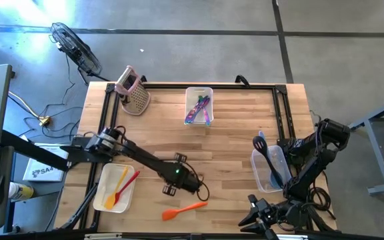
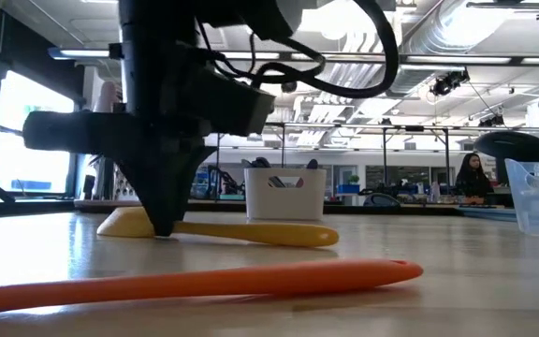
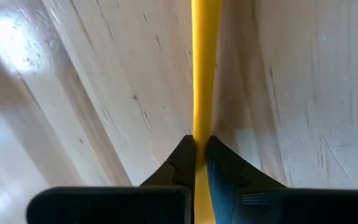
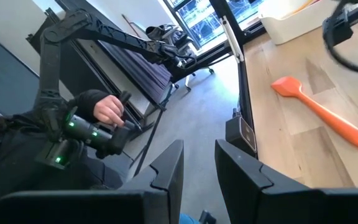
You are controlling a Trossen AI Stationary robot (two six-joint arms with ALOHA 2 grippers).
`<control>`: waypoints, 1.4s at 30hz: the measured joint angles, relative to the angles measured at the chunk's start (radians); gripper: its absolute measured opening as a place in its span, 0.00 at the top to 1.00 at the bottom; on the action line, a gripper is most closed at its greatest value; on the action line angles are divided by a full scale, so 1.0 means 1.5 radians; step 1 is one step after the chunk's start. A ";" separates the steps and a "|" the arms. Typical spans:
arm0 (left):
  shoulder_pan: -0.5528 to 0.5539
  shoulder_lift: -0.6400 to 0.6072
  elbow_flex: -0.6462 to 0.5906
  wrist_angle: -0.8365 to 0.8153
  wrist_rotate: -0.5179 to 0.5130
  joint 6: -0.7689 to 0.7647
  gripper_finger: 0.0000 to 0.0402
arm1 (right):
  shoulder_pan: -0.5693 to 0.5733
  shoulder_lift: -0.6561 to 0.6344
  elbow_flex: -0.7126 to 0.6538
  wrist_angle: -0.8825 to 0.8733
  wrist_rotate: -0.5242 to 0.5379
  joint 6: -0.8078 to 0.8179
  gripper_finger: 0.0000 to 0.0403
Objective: Pick & Place Kitchen Items
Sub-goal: Put the yellow spatula into the left white bin
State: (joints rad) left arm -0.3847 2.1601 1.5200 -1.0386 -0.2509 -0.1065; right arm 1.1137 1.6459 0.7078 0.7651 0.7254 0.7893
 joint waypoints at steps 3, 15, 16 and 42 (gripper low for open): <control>-0.019 0.002 0.013 -0.017 -0.016 -0.016 0.98 | 0.000 0.000 0.000 -0.001 0.000 -0.003 0.79; -0.090 0.004 0.230 -0.211 -0.081 -0.090 1.00 | 0.000 0.000 0.000 -0.008 0.000 -0.005 0.79; -0.098 0.004 0.255 -0.244 -0.100 -0.104 1.00 | 0.000 0.000 0.000 -0.011 0.000 -0.005 0.79; -0.320 -0.284 0.245 -0.356 -0.353 -0.764 1.00 | 0.008 0.000 0.000 -0.047 -0.018 -0.112 0.79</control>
State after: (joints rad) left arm -0.8654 1.7341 1.8875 -1.5729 -0.7806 -1.2522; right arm 1.1258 1.6459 0.7078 0.6953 0.6980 0.6209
